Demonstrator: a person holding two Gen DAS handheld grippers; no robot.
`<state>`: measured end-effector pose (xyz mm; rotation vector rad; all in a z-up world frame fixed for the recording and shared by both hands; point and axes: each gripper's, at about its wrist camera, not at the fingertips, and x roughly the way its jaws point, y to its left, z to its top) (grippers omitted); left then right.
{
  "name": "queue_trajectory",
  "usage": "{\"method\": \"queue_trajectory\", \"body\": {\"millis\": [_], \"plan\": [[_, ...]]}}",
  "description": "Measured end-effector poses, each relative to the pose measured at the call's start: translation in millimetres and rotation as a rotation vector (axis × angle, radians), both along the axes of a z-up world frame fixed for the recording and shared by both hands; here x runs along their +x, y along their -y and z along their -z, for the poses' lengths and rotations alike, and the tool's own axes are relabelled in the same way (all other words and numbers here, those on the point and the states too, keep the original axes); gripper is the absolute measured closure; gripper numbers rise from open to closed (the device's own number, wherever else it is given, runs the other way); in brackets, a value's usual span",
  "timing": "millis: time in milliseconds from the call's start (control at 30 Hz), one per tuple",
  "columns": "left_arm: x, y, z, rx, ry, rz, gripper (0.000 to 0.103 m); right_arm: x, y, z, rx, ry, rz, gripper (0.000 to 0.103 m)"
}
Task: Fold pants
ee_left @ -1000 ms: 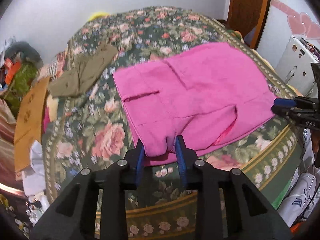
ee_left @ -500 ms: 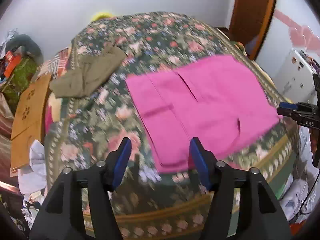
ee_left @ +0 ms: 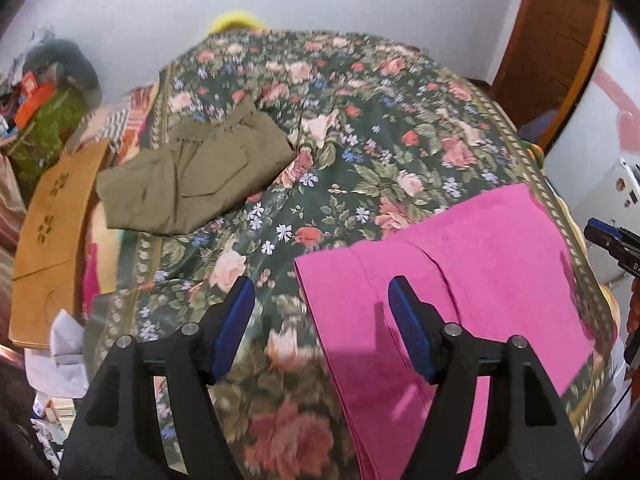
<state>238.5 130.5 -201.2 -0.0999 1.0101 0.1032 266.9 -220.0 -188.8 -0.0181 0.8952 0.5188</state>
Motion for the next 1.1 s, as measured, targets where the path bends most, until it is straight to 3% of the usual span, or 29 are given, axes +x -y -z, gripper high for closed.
{"method": "queue_trajectory", "body": {"millis": [333,500,667,833,1000,1100], "plan": [[31,-14,58,-0.181,-0.091,-0.004,0.036,83,-34,43,-0.032,-0.073,-0.016,0.067],[27,-3,58,-0.08,-0.048,0.022,0.043,92,-46,67,-0.082,-0.087,-0.058,0.067],[21,-10,60,-0.07,-0.037,0.001,0.042,93,-41,68,-0.085,-0.098,-0.049,0.067],[18,-11,51,-0.062,-0.049,-0.024,0.041,92,-48,54,-0.16,-0.118,-0.033,0.067],[11,-4,17,0.0,0.008,-0.006,0.041,64,-64,12,-0.093,-0.038,-0.104,0.067],[10,5,2,-0.001,0.044,0.031,0.041,47,-83,-5,-0.026,-0.028,-0.164,0.067]]}}
